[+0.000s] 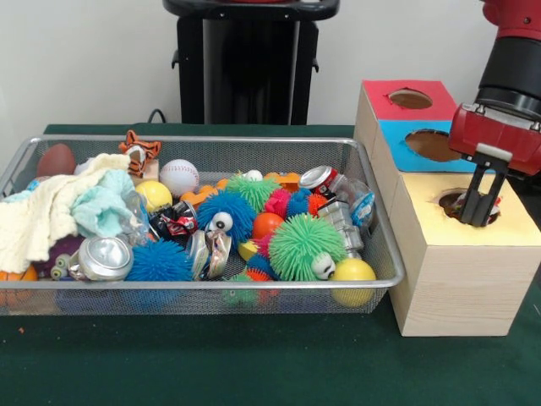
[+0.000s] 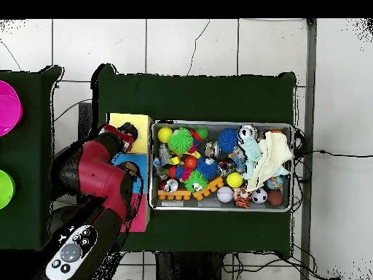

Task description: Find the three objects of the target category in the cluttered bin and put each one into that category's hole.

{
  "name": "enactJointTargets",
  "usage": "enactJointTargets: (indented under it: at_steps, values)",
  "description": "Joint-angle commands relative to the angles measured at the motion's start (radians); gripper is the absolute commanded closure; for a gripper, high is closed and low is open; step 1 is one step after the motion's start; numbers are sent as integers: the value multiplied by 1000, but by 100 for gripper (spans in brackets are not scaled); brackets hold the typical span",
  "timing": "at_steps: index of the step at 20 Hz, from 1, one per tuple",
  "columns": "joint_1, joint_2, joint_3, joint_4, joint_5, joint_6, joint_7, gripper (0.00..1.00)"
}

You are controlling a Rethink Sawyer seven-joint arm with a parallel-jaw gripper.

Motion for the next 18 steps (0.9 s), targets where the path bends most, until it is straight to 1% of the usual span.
enactJointTargets:
  at_steps: [1,8,11,18]
  values:
    - [-8,52,160,95,50,60,320,100]
    - [22,56,127,101,68,111,340,100]
    - [24,60,125,105,71,110,338,100]
    - [18,26,120,124,52,123,303,100]
